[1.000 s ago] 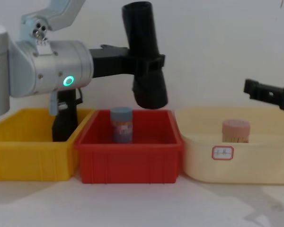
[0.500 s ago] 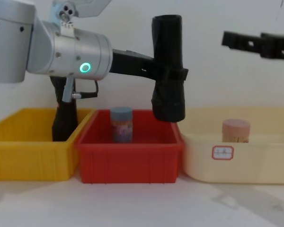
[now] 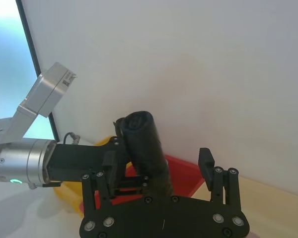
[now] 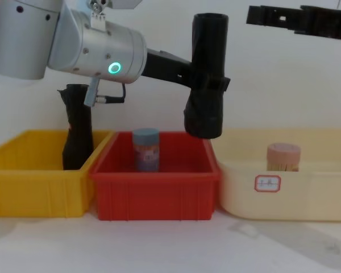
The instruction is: Pick up the garbage bag with the one hand and transfer it to the other hand.
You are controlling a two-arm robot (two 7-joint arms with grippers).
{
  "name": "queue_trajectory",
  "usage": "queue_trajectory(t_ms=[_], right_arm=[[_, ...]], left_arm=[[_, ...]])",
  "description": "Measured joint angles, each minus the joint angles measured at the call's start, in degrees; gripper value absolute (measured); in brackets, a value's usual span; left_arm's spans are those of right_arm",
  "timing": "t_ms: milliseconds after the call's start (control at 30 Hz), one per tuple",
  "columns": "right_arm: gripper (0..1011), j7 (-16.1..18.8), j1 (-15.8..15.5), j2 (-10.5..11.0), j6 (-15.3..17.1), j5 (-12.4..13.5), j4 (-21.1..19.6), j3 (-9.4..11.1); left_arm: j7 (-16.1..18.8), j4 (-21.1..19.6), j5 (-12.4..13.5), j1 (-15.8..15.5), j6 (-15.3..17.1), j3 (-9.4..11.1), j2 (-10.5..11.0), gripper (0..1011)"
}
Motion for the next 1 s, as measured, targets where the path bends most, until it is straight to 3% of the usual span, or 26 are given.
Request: queue_trajectory(t_ms=[300, 1000], right_arm=[[1001, 0.64, 1.9, -0.39, 1.74, 1.75, 1.23, -0.61], [1001, 2.42, 6.88, -1.47, 1.68, 3.44, 6.61, -2.77]], left_arm=[[0.22, 0.29, 1.01, -0.85, -0.33, 0.49, -0.68, 486], [-1.45, -0.19, 2.24, -1.67, 3.89, 1.9, -1.84, 486]])
